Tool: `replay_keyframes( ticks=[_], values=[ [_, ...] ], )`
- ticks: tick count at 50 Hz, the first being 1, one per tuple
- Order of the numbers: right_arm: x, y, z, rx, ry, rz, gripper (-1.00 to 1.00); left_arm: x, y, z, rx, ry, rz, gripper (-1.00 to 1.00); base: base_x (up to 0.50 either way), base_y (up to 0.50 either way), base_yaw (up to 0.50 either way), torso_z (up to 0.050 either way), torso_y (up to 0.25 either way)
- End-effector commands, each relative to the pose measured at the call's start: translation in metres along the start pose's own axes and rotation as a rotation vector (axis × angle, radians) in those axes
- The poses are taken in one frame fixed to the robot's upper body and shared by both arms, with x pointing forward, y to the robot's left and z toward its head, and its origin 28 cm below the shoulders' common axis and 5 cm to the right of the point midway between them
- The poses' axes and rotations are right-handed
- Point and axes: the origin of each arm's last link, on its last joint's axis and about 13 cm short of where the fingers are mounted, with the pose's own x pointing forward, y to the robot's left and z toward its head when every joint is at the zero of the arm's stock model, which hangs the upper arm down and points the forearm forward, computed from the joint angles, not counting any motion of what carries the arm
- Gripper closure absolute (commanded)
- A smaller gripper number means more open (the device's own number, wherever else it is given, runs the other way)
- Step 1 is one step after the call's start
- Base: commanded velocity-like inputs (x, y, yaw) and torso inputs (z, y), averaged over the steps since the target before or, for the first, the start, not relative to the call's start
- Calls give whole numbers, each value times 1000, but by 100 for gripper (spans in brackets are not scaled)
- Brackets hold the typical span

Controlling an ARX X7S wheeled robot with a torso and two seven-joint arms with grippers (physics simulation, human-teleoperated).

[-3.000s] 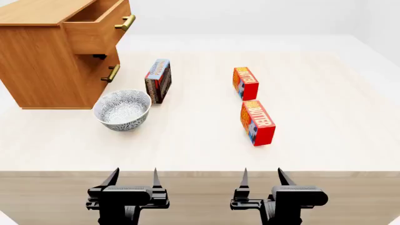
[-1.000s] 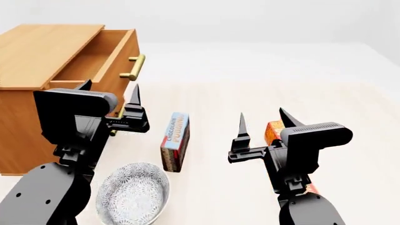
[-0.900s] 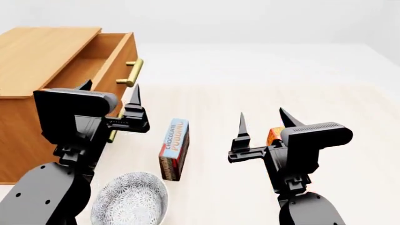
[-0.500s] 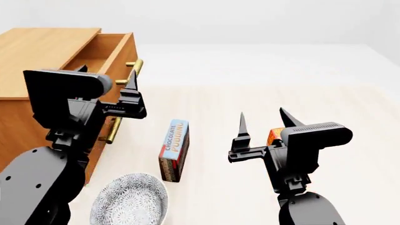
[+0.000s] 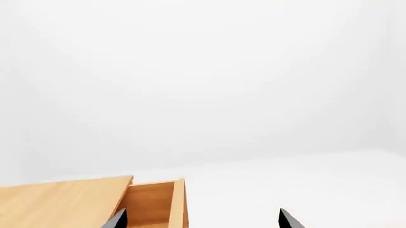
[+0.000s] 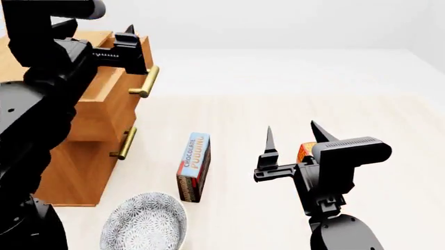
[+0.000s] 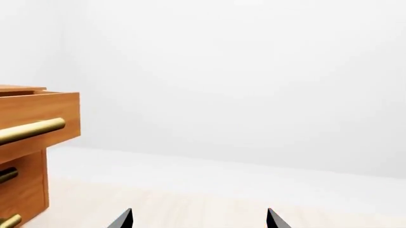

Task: Put the butter at the front in the top drawer of the cabinet and close it.

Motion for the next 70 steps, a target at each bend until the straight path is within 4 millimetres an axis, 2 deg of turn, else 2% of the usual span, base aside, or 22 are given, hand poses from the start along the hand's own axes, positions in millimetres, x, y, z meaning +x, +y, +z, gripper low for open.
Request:
replay_keyframes(
  ticks=[1, 16, 22, 29, 43, 70],
  values=[
    [0, 1, -1, -3, 4, 2, -100, 26, 15, 32, -31, 104, 15, -100, 0, 0, 0, 0, 0],
    [1, 1, -2, -2, 7, 2, -100, 61, 21, 41, -79, 308, -14, -100, 0, 0, 0, 0, 0],
    [0, 1, -3, -1, 8, 1, -100, 63, 21, 44, -139, 381, -27, -100, 0, 0, 0, 0, 0],
    [0, 0, -2, 0, 8, 1, -100, 78, 21, 46, -154, 453, -25, -100, 0, 0, 0, 0, 0],
    [1, 0, -2, 5, 7, 0, -100, 93, 24, 28, -139, 553, 0, -100, 0, 0, 0, 0, 0],
    [1, 0, -3, 5, 10, 3, -100, 99, 28, -2, -166, 695, 29, -100, 0, 0, 0, 0, 0]
  ],
)
